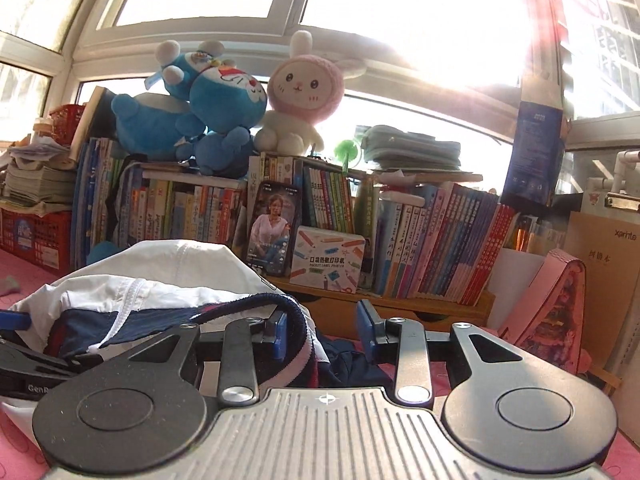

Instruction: Fold clothes

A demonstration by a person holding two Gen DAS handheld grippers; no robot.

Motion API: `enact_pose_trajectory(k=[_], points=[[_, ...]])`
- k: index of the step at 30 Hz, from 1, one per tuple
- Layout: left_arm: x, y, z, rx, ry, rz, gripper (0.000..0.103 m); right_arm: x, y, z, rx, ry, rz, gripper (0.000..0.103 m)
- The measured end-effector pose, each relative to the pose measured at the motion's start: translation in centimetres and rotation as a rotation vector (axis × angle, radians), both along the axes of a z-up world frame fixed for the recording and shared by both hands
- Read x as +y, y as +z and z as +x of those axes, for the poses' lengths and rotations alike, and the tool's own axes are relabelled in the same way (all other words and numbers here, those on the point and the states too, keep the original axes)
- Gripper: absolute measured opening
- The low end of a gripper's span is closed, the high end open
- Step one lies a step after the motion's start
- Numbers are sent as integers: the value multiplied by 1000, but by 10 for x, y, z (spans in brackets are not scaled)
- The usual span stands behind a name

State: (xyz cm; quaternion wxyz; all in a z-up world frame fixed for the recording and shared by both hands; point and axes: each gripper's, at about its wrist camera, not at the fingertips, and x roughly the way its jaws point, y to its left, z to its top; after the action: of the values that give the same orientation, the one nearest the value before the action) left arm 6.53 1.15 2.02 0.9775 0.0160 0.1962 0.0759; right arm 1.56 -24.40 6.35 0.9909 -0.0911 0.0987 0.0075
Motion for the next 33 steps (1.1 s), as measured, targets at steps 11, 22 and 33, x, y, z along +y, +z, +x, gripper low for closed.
enact_pose_trajectory(k=[11, 22, 33], points=[[50, 11, -54, -57, 84, 160, 103, 7, -14, -41, -29, 27, -127, 50], [81, 36, -115, -4, -4, 13, 103, -15, -11, -102, 44, -27, -84, 59], [95, 5, -144, 151, 12, 64, 103, -35, -34, -142, 198, -32, -69, 72]])
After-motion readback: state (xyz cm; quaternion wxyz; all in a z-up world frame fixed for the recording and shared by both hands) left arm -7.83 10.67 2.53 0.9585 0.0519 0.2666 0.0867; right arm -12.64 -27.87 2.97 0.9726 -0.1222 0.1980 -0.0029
